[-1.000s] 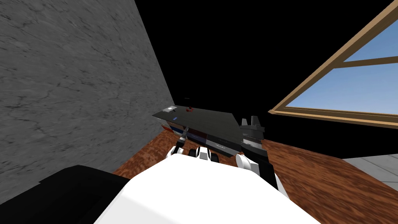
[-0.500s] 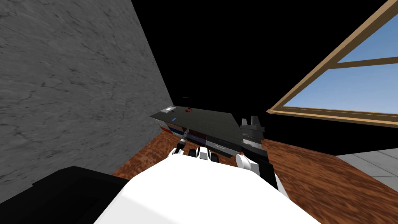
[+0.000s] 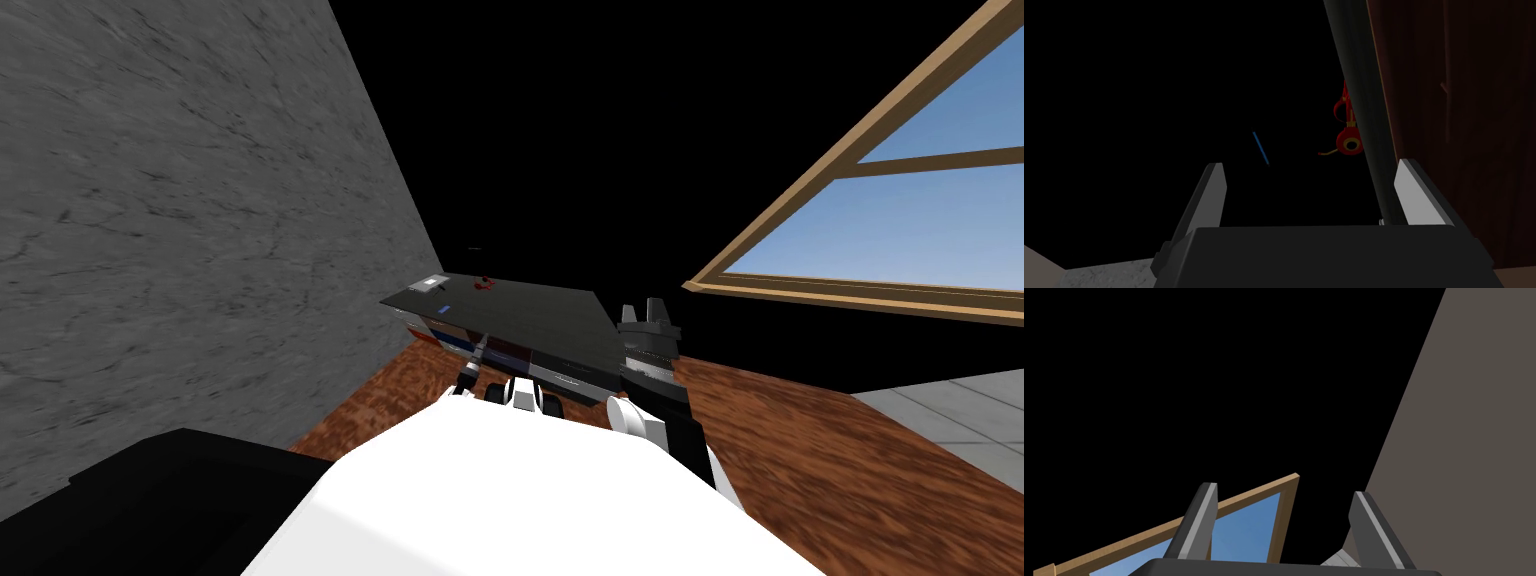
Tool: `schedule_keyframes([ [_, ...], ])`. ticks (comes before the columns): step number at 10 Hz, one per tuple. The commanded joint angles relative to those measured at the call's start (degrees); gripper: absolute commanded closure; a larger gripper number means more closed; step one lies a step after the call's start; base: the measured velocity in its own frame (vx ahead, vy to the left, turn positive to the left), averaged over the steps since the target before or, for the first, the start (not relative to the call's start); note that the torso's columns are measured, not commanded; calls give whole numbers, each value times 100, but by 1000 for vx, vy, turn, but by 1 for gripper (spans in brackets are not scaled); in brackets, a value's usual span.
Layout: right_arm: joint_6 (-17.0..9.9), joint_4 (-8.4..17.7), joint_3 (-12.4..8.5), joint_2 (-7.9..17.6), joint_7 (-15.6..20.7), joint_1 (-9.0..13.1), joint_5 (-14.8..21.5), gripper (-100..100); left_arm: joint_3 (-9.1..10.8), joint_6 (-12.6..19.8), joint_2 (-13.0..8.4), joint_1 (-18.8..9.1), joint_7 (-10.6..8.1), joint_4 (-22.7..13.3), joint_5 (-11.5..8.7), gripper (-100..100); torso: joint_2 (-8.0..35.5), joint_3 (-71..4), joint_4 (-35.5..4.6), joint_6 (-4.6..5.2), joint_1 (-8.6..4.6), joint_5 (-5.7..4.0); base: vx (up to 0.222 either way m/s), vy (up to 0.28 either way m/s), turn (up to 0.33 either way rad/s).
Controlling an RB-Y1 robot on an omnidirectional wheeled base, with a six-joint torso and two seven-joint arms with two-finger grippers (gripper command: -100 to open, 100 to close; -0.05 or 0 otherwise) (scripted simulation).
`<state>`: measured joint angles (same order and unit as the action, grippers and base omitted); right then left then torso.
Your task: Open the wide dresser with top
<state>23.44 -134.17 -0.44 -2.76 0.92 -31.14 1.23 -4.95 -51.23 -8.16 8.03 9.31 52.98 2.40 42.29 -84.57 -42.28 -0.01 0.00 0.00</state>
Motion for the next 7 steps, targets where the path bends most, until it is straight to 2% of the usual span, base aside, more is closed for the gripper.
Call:
schedule_keyframes([
  [1, 0, 0, 0, 0, 0, 0, 0, 0, -2, -121, 18, -76, 7, -385, -13, -100, 1, 1, -1, 0, 1, 0, 21, 5, -19],
  [2, 0, 0, 0, 0, 0, 0, 0, 0, -8, -189, 61, -133, 26, -607, -19, -100, 2, 1, -1, 0, 0, 0, 25, 2, -38],
  [5, 0, 0, 0, 0, 0, 0, 0, 0, -13, -252, 107, -187, 44, -857, -24, -100, -2, -1, 0, 1, 1, 0, 20, 4, -23],
  [7, 0, 0, 0, 0, 0, 0, 0, 0, -23, -364, 208, -281, 75, -1256, -34, -100, -1, 0, 0, 1, 1, 0, 22, 8, -36],
])
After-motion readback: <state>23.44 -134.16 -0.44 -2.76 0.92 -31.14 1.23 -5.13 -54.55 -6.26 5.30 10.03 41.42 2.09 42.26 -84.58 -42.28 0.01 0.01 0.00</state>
